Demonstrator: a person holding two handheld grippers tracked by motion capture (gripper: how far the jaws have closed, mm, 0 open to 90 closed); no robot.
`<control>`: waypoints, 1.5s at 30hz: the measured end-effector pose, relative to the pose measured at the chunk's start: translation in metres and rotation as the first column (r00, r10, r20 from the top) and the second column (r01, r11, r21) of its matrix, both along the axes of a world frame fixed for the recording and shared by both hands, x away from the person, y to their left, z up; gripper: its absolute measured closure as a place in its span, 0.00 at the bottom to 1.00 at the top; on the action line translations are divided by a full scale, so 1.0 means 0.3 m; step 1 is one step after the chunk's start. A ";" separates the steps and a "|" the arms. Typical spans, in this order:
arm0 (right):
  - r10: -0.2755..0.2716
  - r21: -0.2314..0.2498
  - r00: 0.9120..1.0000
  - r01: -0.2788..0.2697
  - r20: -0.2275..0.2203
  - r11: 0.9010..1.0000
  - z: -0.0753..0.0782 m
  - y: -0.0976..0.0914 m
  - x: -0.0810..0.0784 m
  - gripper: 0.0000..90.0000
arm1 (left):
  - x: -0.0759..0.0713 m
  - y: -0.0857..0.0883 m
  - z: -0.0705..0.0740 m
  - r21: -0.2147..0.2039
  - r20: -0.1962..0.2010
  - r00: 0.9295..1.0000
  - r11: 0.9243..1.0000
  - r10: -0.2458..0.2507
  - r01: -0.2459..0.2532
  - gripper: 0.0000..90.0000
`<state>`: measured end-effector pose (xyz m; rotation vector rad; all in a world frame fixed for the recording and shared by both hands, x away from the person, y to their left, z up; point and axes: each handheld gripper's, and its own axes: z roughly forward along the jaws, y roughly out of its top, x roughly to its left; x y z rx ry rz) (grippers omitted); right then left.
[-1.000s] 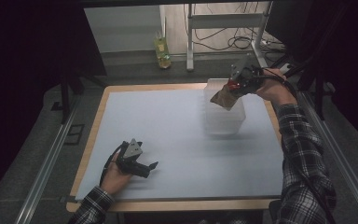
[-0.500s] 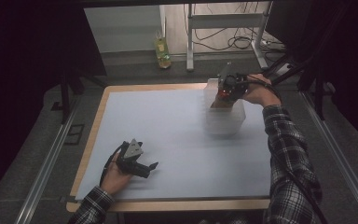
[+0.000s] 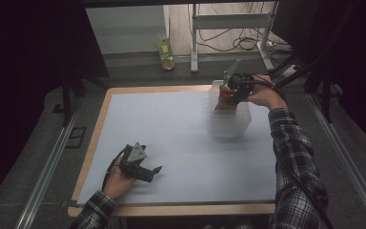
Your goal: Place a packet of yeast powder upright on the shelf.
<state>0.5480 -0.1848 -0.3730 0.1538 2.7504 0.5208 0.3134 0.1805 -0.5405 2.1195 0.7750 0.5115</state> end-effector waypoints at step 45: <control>-0.240 0.391 0.966 0.258 -0.096 0.884 0.078 -0.017 -0.112 0.09 | -0.001 0.008 0.005 -0.027 0.024 0.999 0.999 0.024 -0.023 0.00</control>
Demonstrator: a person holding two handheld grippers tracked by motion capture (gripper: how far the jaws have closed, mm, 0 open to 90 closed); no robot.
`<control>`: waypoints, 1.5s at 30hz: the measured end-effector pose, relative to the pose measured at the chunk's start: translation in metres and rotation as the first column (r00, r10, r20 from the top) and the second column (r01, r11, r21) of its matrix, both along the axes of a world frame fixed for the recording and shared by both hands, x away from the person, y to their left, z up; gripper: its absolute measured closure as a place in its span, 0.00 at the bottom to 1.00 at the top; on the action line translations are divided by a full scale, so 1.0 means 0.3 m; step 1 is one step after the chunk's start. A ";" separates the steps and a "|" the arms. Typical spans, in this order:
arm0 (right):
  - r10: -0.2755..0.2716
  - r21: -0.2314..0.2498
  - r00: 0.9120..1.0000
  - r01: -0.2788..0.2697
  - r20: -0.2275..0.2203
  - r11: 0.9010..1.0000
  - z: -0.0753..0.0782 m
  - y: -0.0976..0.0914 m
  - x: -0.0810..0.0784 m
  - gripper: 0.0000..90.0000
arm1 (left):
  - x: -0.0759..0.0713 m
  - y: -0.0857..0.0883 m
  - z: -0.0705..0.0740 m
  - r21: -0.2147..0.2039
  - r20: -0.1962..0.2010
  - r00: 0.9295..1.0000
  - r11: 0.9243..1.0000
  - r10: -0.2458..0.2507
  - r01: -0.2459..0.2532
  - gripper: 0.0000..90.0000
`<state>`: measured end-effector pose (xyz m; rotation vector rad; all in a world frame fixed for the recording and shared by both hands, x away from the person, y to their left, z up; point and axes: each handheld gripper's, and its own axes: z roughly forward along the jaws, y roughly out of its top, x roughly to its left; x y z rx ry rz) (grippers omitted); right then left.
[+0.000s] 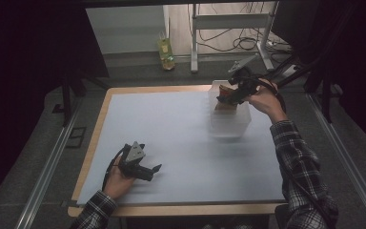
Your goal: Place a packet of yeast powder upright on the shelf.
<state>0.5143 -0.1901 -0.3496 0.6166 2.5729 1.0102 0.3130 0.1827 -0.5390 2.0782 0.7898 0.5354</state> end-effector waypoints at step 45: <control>0.005 0.077 1.000 -0.007 0.031 0.997 -0.033 -0.007 -0.212 0.04 | -0.003 -0.001 0.004 0.002 0.025 1.000 1.000 0.008 -0.008 0.00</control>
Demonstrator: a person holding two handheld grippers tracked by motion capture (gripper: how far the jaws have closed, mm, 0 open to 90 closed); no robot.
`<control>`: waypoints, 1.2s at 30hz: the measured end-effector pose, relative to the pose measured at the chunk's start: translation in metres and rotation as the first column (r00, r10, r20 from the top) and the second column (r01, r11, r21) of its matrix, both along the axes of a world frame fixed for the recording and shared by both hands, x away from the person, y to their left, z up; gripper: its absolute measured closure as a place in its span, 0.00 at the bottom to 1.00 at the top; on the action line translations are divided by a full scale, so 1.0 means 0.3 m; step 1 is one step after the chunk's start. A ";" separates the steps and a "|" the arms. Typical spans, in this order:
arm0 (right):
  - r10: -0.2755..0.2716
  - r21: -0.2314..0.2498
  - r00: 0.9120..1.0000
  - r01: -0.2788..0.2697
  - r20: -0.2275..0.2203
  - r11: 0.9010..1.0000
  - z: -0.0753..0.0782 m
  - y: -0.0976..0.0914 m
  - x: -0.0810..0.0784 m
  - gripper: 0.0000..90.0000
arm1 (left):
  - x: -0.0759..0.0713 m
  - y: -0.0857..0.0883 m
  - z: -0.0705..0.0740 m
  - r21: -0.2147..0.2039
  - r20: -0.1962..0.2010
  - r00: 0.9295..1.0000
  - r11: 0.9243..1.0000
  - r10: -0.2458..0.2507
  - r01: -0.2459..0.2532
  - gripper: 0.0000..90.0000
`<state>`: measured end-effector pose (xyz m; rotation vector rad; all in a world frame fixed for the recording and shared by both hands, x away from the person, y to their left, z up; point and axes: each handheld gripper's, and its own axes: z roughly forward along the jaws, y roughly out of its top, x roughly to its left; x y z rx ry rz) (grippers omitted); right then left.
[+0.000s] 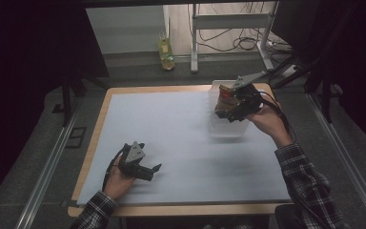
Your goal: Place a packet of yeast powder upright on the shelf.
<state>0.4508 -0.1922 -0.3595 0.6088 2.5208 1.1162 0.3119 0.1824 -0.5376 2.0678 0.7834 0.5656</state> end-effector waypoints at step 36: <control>-0.001 0.016 1.000 0.001 0.014 1.000 -0.087 -0.060 -0.154 0.04 | 0.000 -0.003 -0.002 0.008 -0.004 1.000 1.000 -0.003 0.003 0.00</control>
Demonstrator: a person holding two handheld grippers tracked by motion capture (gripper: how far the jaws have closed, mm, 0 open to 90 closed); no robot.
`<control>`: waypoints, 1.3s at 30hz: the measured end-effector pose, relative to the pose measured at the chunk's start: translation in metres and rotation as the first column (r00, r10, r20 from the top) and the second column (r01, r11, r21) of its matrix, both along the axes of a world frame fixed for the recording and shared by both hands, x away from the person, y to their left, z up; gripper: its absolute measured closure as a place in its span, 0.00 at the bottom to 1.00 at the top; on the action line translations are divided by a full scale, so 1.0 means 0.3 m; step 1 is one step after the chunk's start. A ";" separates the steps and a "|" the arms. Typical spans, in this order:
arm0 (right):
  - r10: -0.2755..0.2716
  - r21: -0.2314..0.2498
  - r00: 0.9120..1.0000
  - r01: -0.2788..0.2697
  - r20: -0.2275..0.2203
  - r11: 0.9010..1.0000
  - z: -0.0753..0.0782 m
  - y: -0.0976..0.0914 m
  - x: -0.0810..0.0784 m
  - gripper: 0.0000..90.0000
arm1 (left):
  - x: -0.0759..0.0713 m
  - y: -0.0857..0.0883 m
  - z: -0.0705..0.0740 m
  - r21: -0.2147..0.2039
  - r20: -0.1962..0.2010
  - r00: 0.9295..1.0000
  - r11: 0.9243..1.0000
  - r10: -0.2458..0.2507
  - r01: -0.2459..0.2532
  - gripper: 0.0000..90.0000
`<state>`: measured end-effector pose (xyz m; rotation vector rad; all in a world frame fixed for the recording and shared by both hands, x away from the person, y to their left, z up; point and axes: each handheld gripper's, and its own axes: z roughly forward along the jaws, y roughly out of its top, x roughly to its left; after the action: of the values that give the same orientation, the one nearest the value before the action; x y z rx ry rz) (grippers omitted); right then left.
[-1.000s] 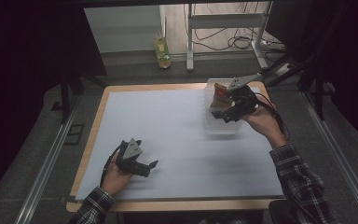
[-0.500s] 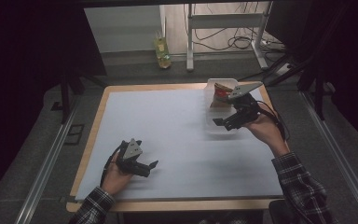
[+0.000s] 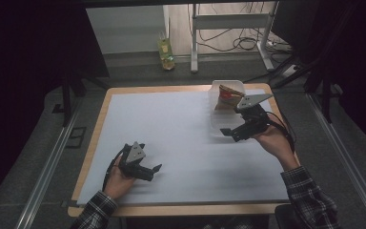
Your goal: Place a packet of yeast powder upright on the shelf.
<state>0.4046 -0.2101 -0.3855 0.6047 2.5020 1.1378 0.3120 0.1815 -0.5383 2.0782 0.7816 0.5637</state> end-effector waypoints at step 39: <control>0.001 0.024 0.999 -0.002 0.045 1.000 -0.078 -0.062 -0.125 0.04 | -0.004 0.002 0.005 -0.005 0.006 1.000 1.000 0.003 -0.003 0.00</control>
<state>0.3672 -0.2288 -0.4089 0.5770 2.4552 1.1702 0.3107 0.1821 -0.5368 2.0705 0.7823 0.5686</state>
